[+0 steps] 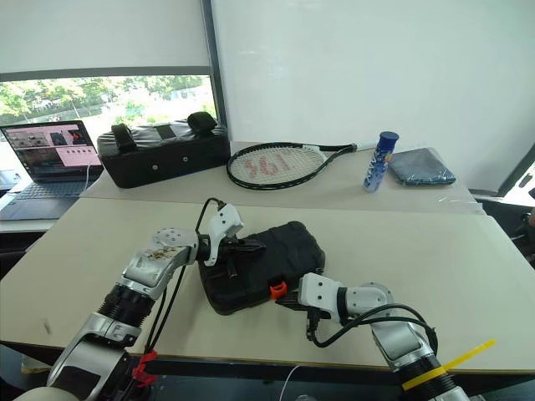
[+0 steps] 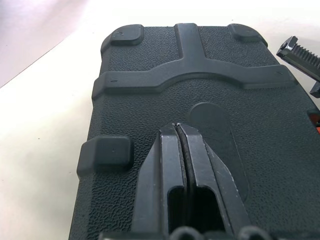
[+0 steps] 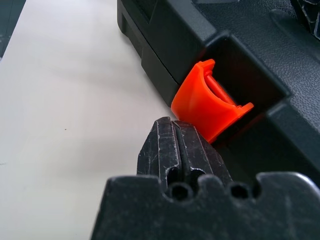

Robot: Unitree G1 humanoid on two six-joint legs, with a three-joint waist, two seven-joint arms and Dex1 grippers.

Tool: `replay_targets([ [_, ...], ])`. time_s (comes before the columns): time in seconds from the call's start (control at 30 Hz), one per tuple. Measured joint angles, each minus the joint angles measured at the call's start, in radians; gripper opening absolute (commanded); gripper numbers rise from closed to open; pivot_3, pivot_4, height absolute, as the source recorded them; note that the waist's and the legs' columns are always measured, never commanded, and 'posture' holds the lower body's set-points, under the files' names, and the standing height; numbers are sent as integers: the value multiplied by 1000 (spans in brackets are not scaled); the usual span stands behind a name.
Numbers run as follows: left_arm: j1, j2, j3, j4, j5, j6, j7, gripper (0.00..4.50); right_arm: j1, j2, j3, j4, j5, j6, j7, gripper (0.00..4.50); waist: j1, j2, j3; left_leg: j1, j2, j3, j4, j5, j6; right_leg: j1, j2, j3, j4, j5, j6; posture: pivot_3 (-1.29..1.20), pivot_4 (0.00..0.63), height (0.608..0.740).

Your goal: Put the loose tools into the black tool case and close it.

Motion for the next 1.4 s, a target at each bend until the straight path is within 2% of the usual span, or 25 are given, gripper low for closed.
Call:
replay_targets([
  [0.7, 0, 1, 7, 9, 7, 29, 2, 90, -77, 49, 3, 93, -9, 28, -6, 0, -13, 0, -5, 3, 0, 0, -1, 0, 0, 1, 2, 2, 0, 0, 0, 0, 150, 740],
  [0.97, 0, -16, 9, 22, 7, 28, -10, 90, -85, 7, -10, 57, 8, 71, -3, 0, -12, 0, -9, 4, 0, 0, -1, 0, 0, 2, 1, 2, -1, 0, 0, 0, 150, 740],
  [1.1, 51, -25, 61, 23, -19, -74, -27, 90, -61, -36, -121, -73, 131, 79, 12, 0, -16, 1, -11, 4, 0, 0, -3, 0, 0, 1, 1, 3, -1, 0, 0, 0, 150, 740],
  [1.2, 123, -21, 139, -15, -106, -176, -85, 90, 9, -71, -216, -143, 234, 83, 27, 0, -12, 0, -10, 0, 1, 0, -8, 0, 0, -2, 1, 2, -5, 0, -1, 0, 150, 740],
  [1.23, 150, -3, 162, -31, -137, -199, -119, 25, 47, -82, -249, -150, 268, 94, 32, 287, -12, -1, -10, -2, 1, 0, -10, 0, 0, -4, 1, 2, -8, 0, -1, 0, 150, 740],
  [1.33, 224, 92, 234, -88, -195, -213, -175, 766, 165, -140, -323, -166, 353, 111, 85, 1205, -12, -1, -9, -5, 0, 0, -16, 0, 0, -7, 0, 2, -11, 0, -2, 0, 150, 740],
  [1.37, 272, 156, 269, -122, -211, -213, -201, 1185, 224, -176, -358, -172, 382, 111, 119, 1563, -13, 0, -9, -6, 1, 0, -19, -1, 1, -8, 0, 2, -13, 0, -3, 0, 150, 740],
  [1.4, 335, 231, 320, -136, -222, -218, -223, 1381, 285, -209, -403, -167, 397, 108, 148, 1744, -14, 0, -9, -7, 2, 0, -20, -2, 1, -9, 0, 1, -16, 1, -6, 0, 150, 740],
])
